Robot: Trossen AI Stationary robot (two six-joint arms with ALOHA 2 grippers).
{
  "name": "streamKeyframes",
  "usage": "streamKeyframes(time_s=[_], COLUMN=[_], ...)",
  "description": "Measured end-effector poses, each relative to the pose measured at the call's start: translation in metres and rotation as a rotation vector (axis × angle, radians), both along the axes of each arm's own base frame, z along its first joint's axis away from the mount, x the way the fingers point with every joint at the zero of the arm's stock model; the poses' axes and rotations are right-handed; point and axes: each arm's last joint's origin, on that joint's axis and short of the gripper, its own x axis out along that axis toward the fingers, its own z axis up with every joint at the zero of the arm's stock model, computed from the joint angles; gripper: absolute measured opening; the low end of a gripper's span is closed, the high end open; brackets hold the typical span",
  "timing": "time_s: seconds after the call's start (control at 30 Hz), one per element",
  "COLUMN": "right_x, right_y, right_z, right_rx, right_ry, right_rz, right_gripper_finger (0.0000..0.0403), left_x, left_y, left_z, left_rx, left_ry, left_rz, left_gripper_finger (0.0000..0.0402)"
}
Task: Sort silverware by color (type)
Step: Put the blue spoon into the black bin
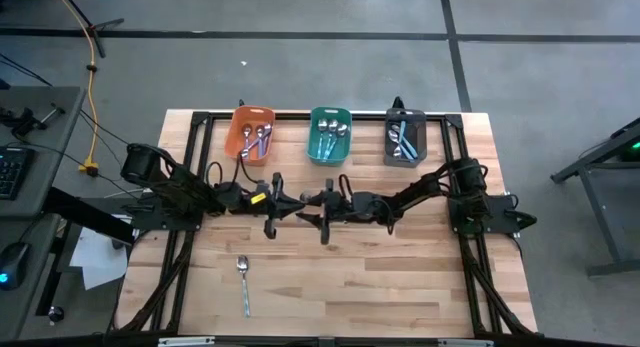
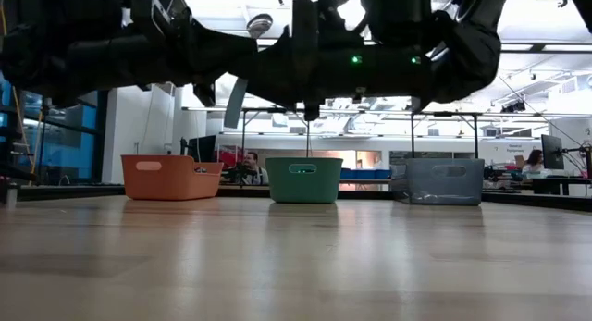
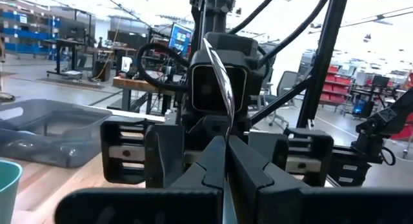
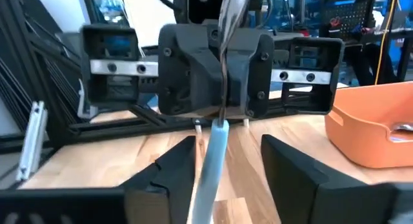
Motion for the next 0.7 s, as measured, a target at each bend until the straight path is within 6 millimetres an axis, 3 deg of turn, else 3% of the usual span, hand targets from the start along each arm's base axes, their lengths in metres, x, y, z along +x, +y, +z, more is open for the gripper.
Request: streamKeyframes(time_s=[0.27, 0.43, 0.53, 0.7], right_x=[0.001, 0.0, -0.002, -0.013], right_y=[0.008, 0.008, 0.006, 0.004], right_z=[0.0, -0.001, 0.002, 0.03], right_rx=[-0.066, -0.067, -0.087, -0.119], right_ry=[0.016, 0.067, 0.148, 0.214], right_rz=[0.014, 0.015, -0.02, -0.05], right_gripper_finger=[0.0016, 0.0025, 0.001, 0.0011], left_x=[0.0, 0.0, -0.001, -0.01], left_y=[-0.001, -0.001, 0.0, 0.005], left_z=[0.0, -0.002, -0.003, -0.011], left_rx=[0.008, 0.017, 0.044, 0.076], left_ry=[0.001, 0.019, 0.027, 0.063], left_rz=[-0.006, -0.011, 0.0, 0.081], left_gripper_finger=[0.0001, 0.0018, 0.0037, 0.0072])
